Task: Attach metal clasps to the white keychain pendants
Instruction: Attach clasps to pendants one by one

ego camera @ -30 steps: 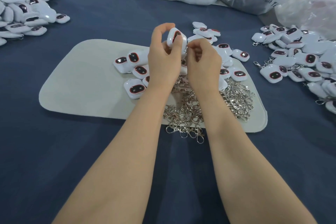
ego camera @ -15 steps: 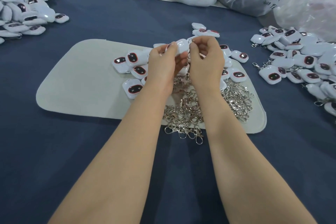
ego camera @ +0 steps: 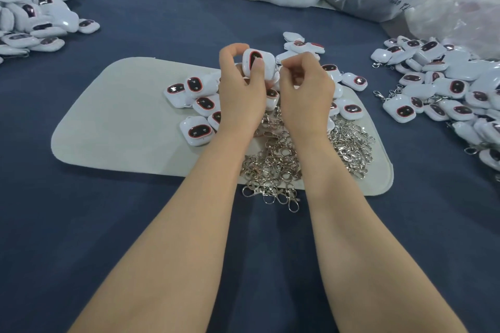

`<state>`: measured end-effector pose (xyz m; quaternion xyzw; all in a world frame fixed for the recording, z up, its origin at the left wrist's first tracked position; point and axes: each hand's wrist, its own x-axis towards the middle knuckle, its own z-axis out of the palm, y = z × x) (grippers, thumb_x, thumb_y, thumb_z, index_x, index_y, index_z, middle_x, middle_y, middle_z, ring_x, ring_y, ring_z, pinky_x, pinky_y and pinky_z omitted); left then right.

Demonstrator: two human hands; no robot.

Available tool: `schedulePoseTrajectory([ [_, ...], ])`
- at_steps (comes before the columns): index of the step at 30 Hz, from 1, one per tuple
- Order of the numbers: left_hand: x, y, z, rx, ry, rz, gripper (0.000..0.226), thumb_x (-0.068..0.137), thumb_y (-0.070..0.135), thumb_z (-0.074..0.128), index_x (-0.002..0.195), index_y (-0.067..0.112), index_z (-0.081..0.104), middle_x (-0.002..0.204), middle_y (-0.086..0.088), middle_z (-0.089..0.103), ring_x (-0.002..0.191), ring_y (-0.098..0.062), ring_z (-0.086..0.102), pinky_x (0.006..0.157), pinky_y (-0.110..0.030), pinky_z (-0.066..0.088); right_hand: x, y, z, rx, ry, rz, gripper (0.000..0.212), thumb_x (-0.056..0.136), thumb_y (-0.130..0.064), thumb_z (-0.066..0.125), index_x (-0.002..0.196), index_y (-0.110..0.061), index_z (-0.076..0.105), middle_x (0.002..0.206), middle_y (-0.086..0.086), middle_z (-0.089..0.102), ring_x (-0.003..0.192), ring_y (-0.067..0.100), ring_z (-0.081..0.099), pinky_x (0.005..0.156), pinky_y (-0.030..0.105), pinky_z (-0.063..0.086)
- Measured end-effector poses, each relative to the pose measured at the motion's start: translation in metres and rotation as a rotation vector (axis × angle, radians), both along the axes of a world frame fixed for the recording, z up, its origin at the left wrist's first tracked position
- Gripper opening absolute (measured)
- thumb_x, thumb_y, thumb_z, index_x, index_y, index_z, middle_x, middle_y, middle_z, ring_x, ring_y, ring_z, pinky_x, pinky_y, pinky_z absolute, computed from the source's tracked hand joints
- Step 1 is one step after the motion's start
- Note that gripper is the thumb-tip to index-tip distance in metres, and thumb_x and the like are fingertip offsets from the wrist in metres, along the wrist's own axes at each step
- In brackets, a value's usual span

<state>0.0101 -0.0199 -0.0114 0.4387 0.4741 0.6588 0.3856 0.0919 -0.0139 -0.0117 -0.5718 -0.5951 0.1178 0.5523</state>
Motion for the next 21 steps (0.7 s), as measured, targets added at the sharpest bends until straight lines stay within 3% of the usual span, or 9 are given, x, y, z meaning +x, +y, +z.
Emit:
schedulePoseTrajectory([
  [3, 0.0000, -0.0003, -0.0002, 0.073, 0.083, 0.036, 0.016, 0.098, 0.012, 0.046, 0.106, 0.024, 0.040, 0.079, 0.009, 0.054, 0.073, -0.022, 0.058, 0.080, -0.050, 0.052, -0.0009, 0.0001, -0.0006, -0.013, -0.025, 0.018, 0.011, 0.086, -0.003, 0.054, 0.083, -0.009, 0.062, 0.075, -0.002, 0.061, 0.071, 0.013, 0.053, 0.069, 0.021, 0.041],
  [8, -0.0010, 0.0005, -0.0038, 0.162, 0.202, 0.055, 0.018, 0.098, 0.011, 0.046, 0.113, 0.021, 0.045, 0.082, 0.020, 0.050, 0.064, 0.002, 0.051, 0.067, -0.025, 0.049, 0.0002, 0.0005, -0.0019, -0.029, -0.046, 0.036, 0.012, 0.087, -0.003, 0.054, 0.089, -0.006, 0.065, 0.080, 0.002, 0.064, 0.075, 0.016, 0.055, 0.072, 0.023, 0.043],
  [12, -0.0023, 0.0012, -0.0049, 0.175, 0.259, 0.051, 0.023, 0.097, 0.010, 0.046, 0.120, 0.013, 0.049, 0.088, 0.022, 0.051, 0.066, 0.007, 0.050, 0.063, -0.010, 0.041, -0.0006, 0.0010, -0.0023, -0.048, -0.057, 0.038, 0.014, 0.087, -0.004, 0.054, 0.094, -0.007, 0.067, 0.082, 0.000, 0.064, 0.076, 0.011, 0.055, 0.071, 0.016, 0.041],
  [16, -0.0033, 0.0008, -0.0045, 0.167, 0.264, 0.066, 0.019, 0.098, 0.013, 0.047, 0.116, 0.019, 0.049, 0.085, 0.019, 0.053, 0.066, 0.003, 0.051, 0.064, -0.014, 0.045, -0.0008, 0.0004, -0.0018, -0.056, -0.052, 0.040, 0.015, 0.088, -0.004, 0.055, 0.094, -0.007, 0.068, 0.082, -0.002, 0.063, 0.078, 0.011, 0.055, 0.074, 0.018, 0.043],
  [19, -0.0039, 0.0020, -0.0040, 0.087, 0.166, 0.080, 0.013, 0.098, 0.019, 0.047, 0.109, 0.024, 0.045, 0.079, 0.005, 0.058, 0.073, -0.020, 0.062, 0.075, -0.036, 0.054, -0.0020, -0.0003, -0.0009, -0.053, -0.051, 0.035, 0.014, 0.087, -0.005, 0.055, 0.093, -0.007, 0.067, 0.082, -0.003, 0.062, 0.077, 0.011, 0.055, 0.073, 0.015, 0.041],
  [21, -0.0050, 0.0040, -0.0035, 0.006, 0.045, 0.086, 0.011, 0.097, 0.020, 0.049, 0.107, 0.021, 0.045, 0.079, -0.001, 0.061, 0.073, -0.024, 0.066, 0.079, -0.043, 0.055, -0.0039, -0.0006, -0.0005, -0.037, -0.030, 0.036, 0.012, 0.087, -0.004, 0.055, 0.092, -0.007, 0.066, 0.084, 0.000, 0.065, 0.078, 0.012, 0.056, 0.073, 0.013, 0.040],
])
